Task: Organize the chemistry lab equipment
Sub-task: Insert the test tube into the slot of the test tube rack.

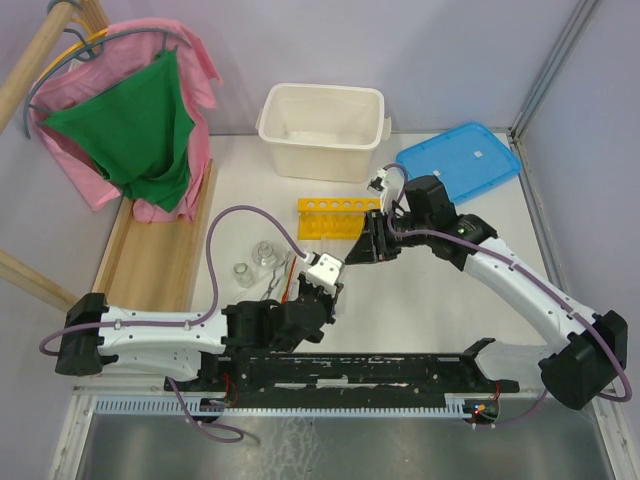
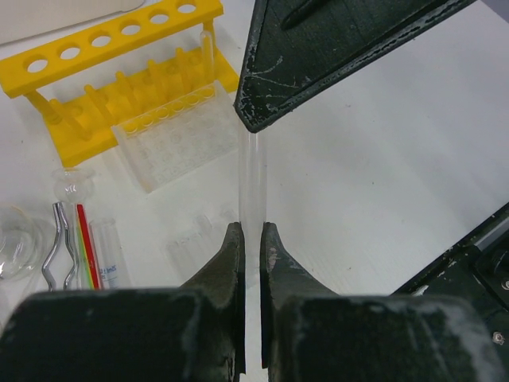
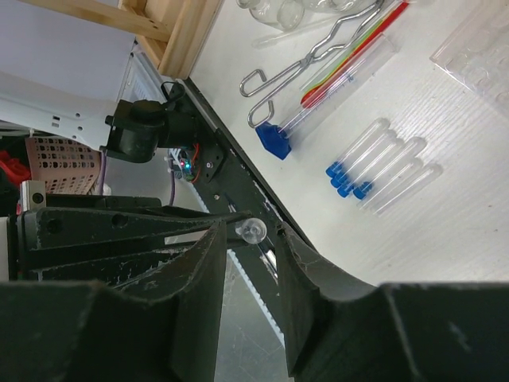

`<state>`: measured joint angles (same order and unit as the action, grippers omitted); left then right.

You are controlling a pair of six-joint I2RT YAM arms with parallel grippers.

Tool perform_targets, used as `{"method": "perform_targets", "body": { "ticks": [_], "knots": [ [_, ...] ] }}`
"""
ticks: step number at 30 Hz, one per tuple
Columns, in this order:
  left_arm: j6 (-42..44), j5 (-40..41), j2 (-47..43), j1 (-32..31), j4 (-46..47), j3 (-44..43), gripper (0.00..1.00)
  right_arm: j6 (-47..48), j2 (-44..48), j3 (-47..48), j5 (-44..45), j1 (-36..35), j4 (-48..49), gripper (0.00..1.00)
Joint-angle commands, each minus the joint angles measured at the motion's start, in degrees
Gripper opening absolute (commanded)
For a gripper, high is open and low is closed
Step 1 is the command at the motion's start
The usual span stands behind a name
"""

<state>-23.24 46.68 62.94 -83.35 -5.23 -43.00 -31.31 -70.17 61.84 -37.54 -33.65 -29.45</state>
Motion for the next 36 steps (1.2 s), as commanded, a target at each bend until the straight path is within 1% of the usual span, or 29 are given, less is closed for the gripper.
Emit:
{"method": "perform_targets", "body": {
  "ticks": [1,4,11,12,14,17,21,24,27,29,31,36],
  "knots": [
    [0.84,2.19,-0.8,-0.57,3.86,-0.11,0.03,-0.65,-0.9,0.45,-1.5,-0.27,4.13,0.39],
    [0.75,2.31,-0.63,-0.71,4.17,0.08,0.03,-0.97,-1.19,0.27,-2.1,-0.33,4.91,0.39],
    [0.68,3.64,-0.11,-0.76,3.89,0.04,0.03,-0.99,-0.85,0.25,-3.39,-0.55,4.68,0.29],
    [0.6,3.9,0.05,-0.76,3.73,-0.04,0.03,-1.0,-0.72,0.18,-3.48,-0.57,4.59,0.29],
    [0.36,4.16,0.2,-0.75,3.42,-0.13,0.03,-0.98,-0.48,0.16,-3.39,-0.66,4.37,0.3],
    [0.07,4.26,0.0,-0.76,3.31,-0.07,0.03,-0.62,-0.24,-0.03,-3.26,-0.8,3.72,0.35],
    [-0.05,4.39,-0.02,-0.77,3.32,-0.06,0.03,-0.61,-0.2,-0.5,-3.24,-0.87,3.86,0.36],
    [-0.13,4.39,0.06,-0.75,3.26,-0.06,0.03,-0.6,-0.17,-0.66,-3.32,-1.0,3.93,0.31],
    [-0.3,4.39,0.3,-0.72,3.02,-0.15,0.03,-0.55,-0.1,-0.55,-3.16,-1.15,3.99,0.2],
    [-0.47,4.22,0.2,-0.76,2.95,-0.15,0.03,-0.36,-0.22,-0.42,-2.95,-1.15,3.81,0.16],
    [-0.57,3.98,0.02,-0.71,2.95,-0.19,0.03,-0.39,-0.38,-0.42,-2.74,-1.12,3.83,0.18],
    [-0.79,3.6,-0.22,-0.78,2.97,-0.04,0.03,-0.74,-0.32,-0.41,-2.72,-1.15,4.55,0.32]
  ]
}}
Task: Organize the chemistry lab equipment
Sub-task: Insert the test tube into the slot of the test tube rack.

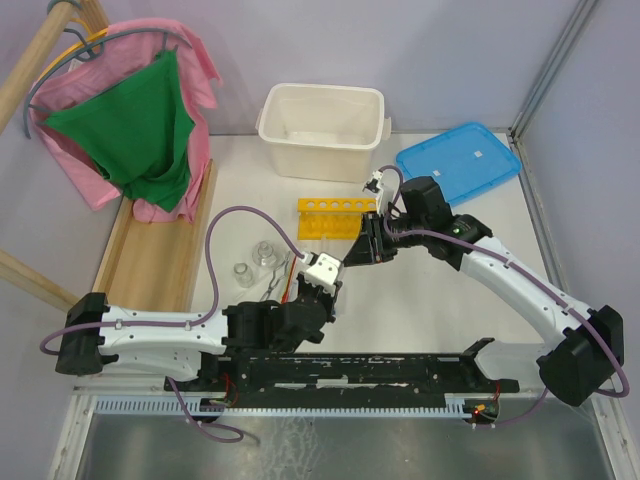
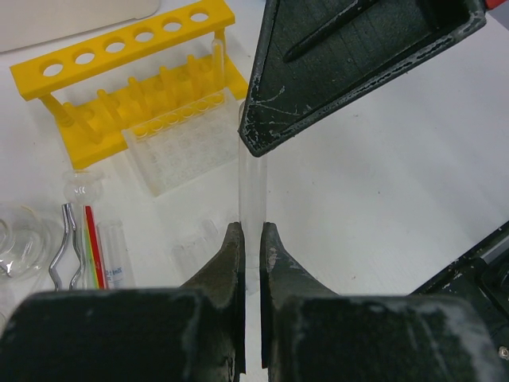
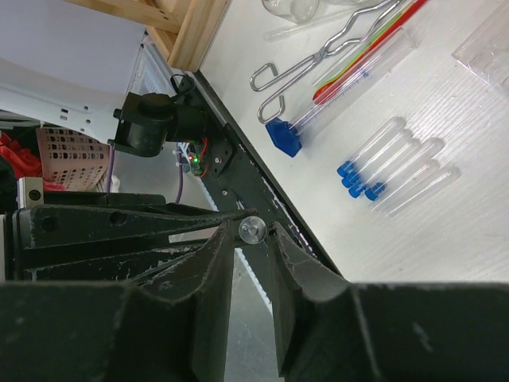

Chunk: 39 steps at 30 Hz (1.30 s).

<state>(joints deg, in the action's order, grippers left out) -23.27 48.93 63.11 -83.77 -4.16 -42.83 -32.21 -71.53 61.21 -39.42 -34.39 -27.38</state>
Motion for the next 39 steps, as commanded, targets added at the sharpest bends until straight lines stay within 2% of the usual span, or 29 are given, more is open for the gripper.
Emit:
{"method": "perform_targets", "body": {
  "ticks": [1,13,16,23,24,25,26,27,29,31,35,39],
  "knots": [
    [-0.81,1.35,-0.4,-0.35,1.9,-0.19,0.03,0.13,1.09,0.26,-0.84,-0.41,2.58,0.33],
    [-0.81,0.58,0.09,-0.32,2.23,-0.28,0.03,-0.4,0.57,0.71,-1.01,-0.41,3.73,0.34],
    [-0.9,0.79,0.09,-0.35,2.3,-0.24,0.03,-0.54,0.19,0.71,-1.43,-0.46,3.95,0.27],
    [-0.96,1.15,-0.03,-0.45,2.45,0.03,0.04,-0.23,-0.54,0.8,-1.53,-0.45,3.63,0.04],
    [-1.17,1.28,0.06,-0.41,2.29,0.06,0.08,-0.16,-0.64,0.84,-1.11,-0.47,3.4,0.02],
    [-1.42,1.52,0.27,-0.36,2.0,0.03,0.17,0.17,-0.64,0.92,-0.28,-0.42,2.97,0.01],
    [-1.74,1.83,0.41,-0.37,1.71,-0.02,0.3,0.63,-0.71,1.27,0.89,-0.47,2.04,0.01],
    [-2.23,1.91,0.47,-0.35,1.34,-0.06,0.39,1.1,-0.76,1.5,2.24,-0.49,1.33,0.01],
    [-3.19,2.03,0.73,-0.34,0.32,-0.21,0.49,2.22,-1.16,2.29,5.81,-0.45,-0.1,0.01],
    [-4.57,1.91,0.84,-0.38,-0.8,-0.2,0.53,3.42,-2.01,3.58,9.83,-0.49,-1.76,0.01],
    [-7.77,1.4,0.45,-0.3,-2.43,0.75,0.53,6.32,-4.11,6.13,22.33,-0.38,-4.16,0.01],
    [-13.02,1.7,0.81,0.46,-6.08,1.23,0.53,8.25,-5.03,6.09,36.24,-0.4,-0.98,0.01]
  ]
}}
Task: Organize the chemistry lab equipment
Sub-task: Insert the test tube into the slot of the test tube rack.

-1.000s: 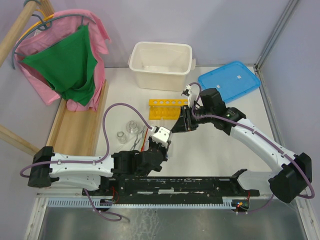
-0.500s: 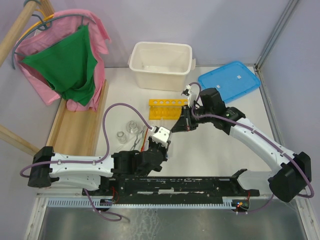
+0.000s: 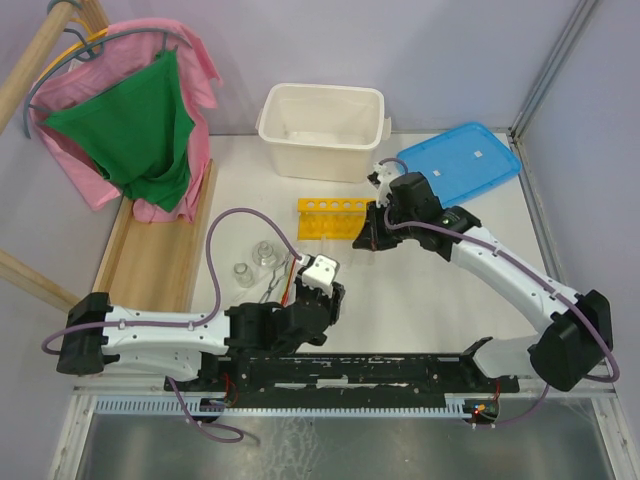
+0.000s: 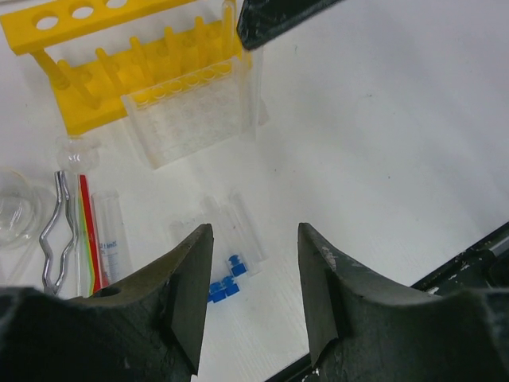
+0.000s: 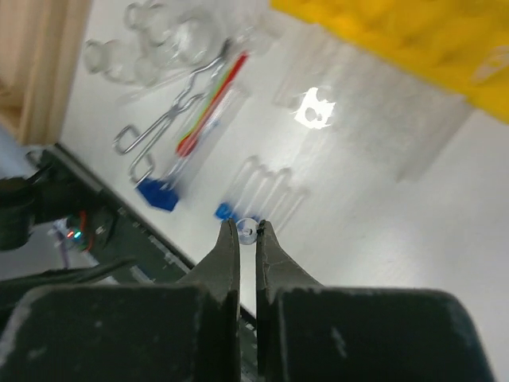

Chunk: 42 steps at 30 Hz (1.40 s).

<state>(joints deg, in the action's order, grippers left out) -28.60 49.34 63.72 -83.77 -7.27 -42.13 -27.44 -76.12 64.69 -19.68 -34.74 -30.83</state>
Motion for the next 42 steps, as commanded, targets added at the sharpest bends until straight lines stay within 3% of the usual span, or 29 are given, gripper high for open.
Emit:
{"method": "perform_targets", "body": {
  "ticks": [1,7,14,42],
  "knots": [
    [-9.04,1.02,0.31,1.15,-3.82,0.42,0.53,4.23,-0.61,2.48,18.74,0.0,3.64,0.01],
    [-12.4,-4.75,-0.43,8.62,-7.0,0.4,0.51,8.63,-1.91,0.26,28.08,-0.05,13.71,0.01],
    [-12.24,-13.93,-0.77,18.46,-5.33,1.81,0.48,12.79,-7.01,2.63,30.65,-0.09,18.76,0.02],
    [-8.15,-18.1,3.26,22.94,-1.88,1.22,0.47,14.87,-18.23,7.61,31.76,-0.08,20.96,0.01]
  ]
}}
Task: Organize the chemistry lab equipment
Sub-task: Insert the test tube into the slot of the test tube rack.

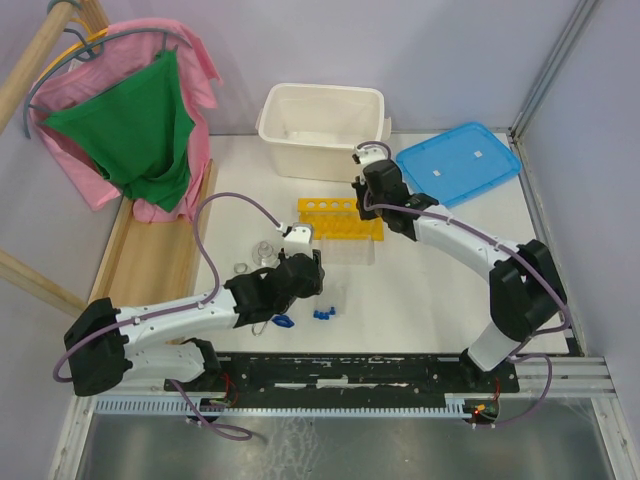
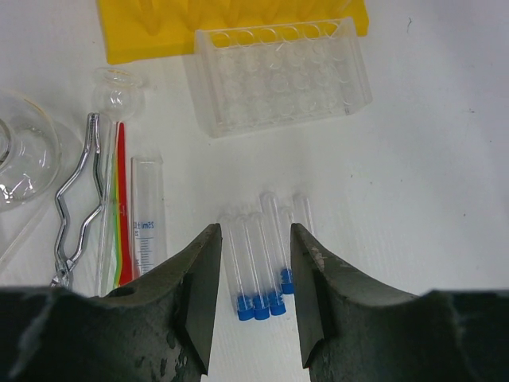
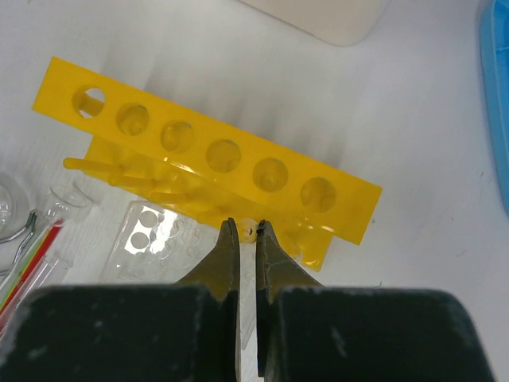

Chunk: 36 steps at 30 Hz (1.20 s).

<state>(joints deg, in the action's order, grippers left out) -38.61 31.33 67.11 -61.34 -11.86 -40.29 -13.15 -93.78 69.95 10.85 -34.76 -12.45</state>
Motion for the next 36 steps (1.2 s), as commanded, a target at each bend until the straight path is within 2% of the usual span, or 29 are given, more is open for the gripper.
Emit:
{"method": "perform_targets", "body": {
  "ticks": [1,7,11,15,20,23,31,36],
  "knots": [
    [1.99,-0.17,-0.13,0.64,2.85,-0.58,0.47,0.58,-0.77,2.38,1.41,-0.09,2.58,0.01],
    [2.22,-1.24,0.59,1.02,3.37,-0.66,0.47,0.75,-1.96,2.21,1.61,-0.05,2.75,0.04],
    [2.07,-2.1,1.29,1.0,3.71,-0.87,0.51,0.54,-1.62,1.53,1.54,-0.06,3.2,0.3],
    [1.89,-2.99,1.94,1.0,3.66,-1.18,0.53,0.25,0.38,0.93,1.7,-0.11,3.11,0.36],
    [1.23,-4.55,2.53,1.0,3.52,-1.41,0.53,-0.69,4.77,-0.73,1.85,-0.08,1.43,0.38],
    [1.0,-6.48,3.69,1.04,3.32,-2.06,0.48,-2.33,9.26,-2.09,2.84,-0.07,-1.26,0.37],
    [-2.04,-9.97,12.1,-0.89,1.35,-5.97,0.4,-9.64,23.27,-7.74,16.03,-0.05,-14.68,0.37],
    [-3.92,-10.73,17.46,-2.49,1.0,-8.56,0.38,-11.44,28.72,-12.2,19.92,-0.1,-18.66,0.37]
  ]
}}
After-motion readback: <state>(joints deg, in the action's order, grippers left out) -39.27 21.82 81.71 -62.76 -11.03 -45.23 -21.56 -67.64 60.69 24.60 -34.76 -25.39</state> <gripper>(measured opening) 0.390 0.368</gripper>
